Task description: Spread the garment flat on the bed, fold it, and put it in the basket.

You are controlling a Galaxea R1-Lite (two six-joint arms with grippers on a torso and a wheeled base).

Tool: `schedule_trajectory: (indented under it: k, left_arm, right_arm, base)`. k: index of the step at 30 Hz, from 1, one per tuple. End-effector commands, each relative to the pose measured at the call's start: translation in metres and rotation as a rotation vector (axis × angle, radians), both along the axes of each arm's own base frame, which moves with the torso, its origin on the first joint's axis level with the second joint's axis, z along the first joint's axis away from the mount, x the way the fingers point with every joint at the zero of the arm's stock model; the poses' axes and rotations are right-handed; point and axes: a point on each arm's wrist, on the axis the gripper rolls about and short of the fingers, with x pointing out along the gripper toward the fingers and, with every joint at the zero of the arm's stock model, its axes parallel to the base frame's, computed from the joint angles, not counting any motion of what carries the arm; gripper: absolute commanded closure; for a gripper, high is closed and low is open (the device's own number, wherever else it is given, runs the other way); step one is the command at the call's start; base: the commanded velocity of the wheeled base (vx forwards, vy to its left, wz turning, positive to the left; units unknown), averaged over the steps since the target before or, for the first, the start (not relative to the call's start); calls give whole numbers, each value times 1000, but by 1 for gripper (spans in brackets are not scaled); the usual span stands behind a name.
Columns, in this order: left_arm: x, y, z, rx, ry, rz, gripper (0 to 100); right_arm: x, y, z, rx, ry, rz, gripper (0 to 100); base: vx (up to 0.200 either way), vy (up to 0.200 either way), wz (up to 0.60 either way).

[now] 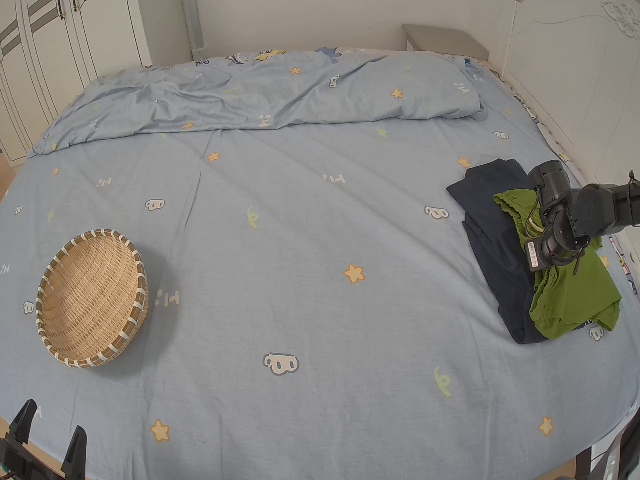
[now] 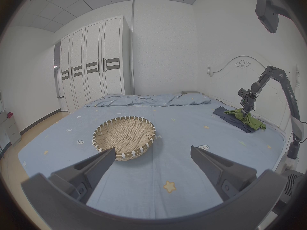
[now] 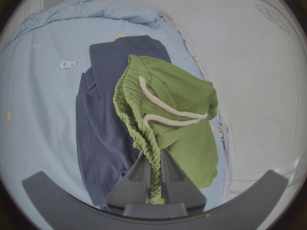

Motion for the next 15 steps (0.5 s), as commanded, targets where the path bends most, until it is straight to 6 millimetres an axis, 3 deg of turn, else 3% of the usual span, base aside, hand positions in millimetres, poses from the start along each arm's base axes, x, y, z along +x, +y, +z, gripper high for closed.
schedule_trajectory:
  k: [1, 8, 15]
  left_arm:
    - [0, 0, -5, 0, 5, -1, 0]
    - [0, 0, -5, 0, 5, 1, 0]
    - [0, 0, -5, 0, 5, -1, 0]
  right_arm:
    - [-12, 0, 28, 14, -77, 12, 100]
    - [-40, 27, 79, 81, -193, 132, 100]
    - [-48, 53, 121, 270, -313, 222, 100]
  base:
    - [0, 0, 0]
    - [0, 0, 0]
    - [0, 0, 0]
